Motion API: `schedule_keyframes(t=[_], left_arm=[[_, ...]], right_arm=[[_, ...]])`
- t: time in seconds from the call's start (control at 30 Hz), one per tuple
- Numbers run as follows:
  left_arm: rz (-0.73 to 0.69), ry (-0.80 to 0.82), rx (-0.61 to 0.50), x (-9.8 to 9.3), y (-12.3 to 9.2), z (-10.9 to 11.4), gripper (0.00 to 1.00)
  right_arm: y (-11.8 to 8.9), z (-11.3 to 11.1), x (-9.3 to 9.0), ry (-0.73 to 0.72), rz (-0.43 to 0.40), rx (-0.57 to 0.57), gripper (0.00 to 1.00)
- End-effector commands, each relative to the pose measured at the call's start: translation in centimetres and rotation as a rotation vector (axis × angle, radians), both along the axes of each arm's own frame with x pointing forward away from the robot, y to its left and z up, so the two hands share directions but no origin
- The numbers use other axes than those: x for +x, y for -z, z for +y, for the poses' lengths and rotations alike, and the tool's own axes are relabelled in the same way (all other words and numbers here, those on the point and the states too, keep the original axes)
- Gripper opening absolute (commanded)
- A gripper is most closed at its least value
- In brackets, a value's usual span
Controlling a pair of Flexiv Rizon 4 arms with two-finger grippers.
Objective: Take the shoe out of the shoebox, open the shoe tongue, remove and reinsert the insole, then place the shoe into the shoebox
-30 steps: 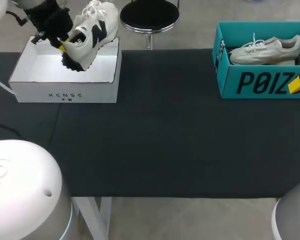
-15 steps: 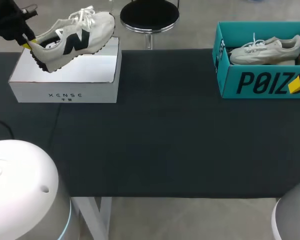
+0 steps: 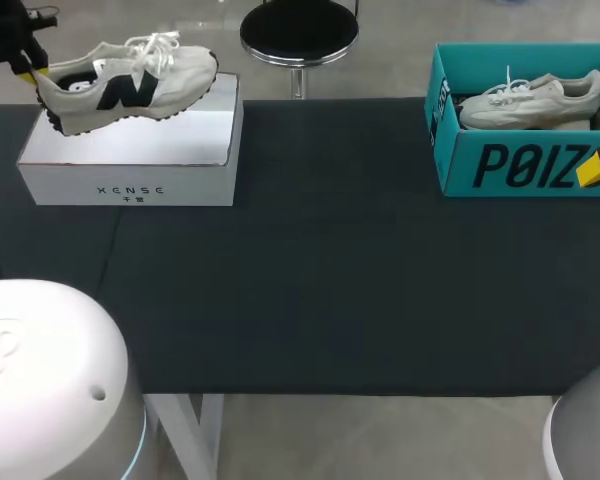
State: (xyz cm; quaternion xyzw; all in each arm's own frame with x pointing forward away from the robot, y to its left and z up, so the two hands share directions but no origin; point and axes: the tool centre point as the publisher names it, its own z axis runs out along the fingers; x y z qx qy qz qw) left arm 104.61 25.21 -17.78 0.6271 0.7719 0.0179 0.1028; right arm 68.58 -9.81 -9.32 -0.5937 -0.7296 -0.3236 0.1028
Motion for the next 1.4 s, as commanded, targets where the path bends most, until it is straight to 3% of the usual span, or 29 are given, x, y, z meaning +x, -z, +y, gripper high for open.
schedule_keyframes(t=[0.03,0.43,1.13,1.4], left_arm=[[0.077,0.031,0.001,2.4,0.2,0.8,0.00],[0.071,0.079,0.035,2.2,2.7,2.3,0.00],[0.061,0.024,0.008,2.6,2.6,2.0,0.00],[-0.125,0.468,-0.002,-0.1,2.5,2.2,0.00]], right_arm=[[0.0,0.0,0.2,-0.001,0.004,-0.002,1.00],[0.0,0.0,0.2,-0.001,0.004,-0.002,1.00],[0.0,0.0,0.2,-0.001,0.004,-0.002,1.00],[0.0,0.0,0.2,-0.001,0.004,-0.002,1.00]])
